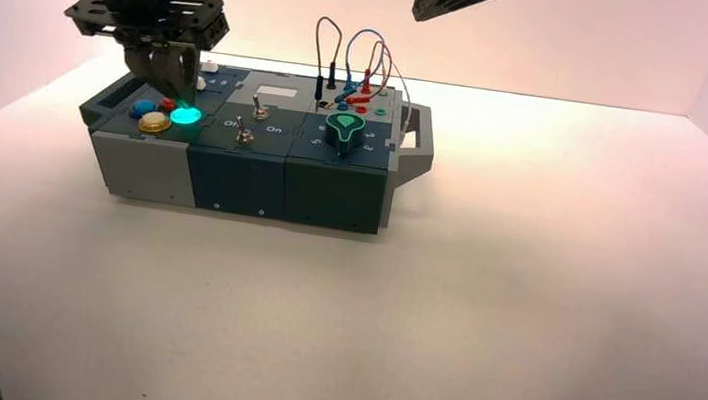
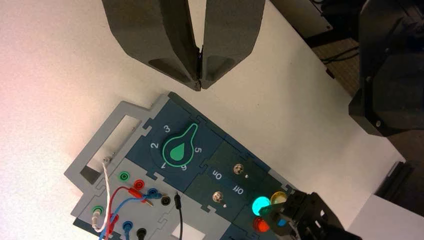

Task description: Push the green button with the left gripper.

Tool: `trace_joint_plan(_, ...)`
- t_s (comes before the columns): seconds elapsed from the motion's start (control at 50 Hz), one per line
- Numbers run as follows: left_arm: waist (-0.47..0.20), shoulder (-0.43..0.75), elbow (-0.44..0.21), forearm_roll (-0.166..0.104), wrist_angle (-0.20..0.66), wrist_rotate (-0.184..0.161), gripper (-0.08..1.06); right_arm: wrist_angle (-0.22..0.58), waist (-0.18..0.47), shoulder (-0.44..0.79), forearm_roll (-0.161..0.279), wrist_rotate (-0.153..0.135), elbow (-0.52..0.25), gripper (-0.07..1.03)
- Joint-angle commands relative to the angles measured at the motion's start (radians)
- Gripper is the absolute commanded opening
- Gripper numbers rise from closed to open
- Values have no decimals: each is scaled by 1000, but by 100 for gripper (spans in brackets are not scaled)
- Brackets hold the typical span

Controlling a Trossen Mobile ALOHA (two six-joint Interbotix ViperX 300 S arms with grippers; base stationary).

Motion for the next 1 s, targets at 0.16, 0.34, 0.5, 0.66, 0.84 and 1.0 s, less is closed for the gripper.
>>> trace_joint_plan(0.16, -8, -37, -14, 2, 37, -2, -3, 3, 2, -6, 0, -2, -32, -2)
trace_joint_plan(0.34, -8, -83, -61, 8, 123, 5, -3, 35, 2, -6, -11, -2, -41, -2)
trace_joint_plan(0.5, -8, -98, -114, 14, 187, 15, -3, 64, 2, -8, -29, -2, -48, -2)
trace_joint_plan(0.66, -8, -98, -141, 15, 244, 40, -3, 92, 2, -14, -46, -8, -55, -2)
trace_joint_plan(0.84, -6, -123, -146, 17, 267, 57, -3, 109, -2, -21, -52, -20, -60, -2)
trace_joint_plan(1.0, -6, -130, -147, 17, 259, 57, -3, 110, -2, -21, -54, -20, -60, -2)
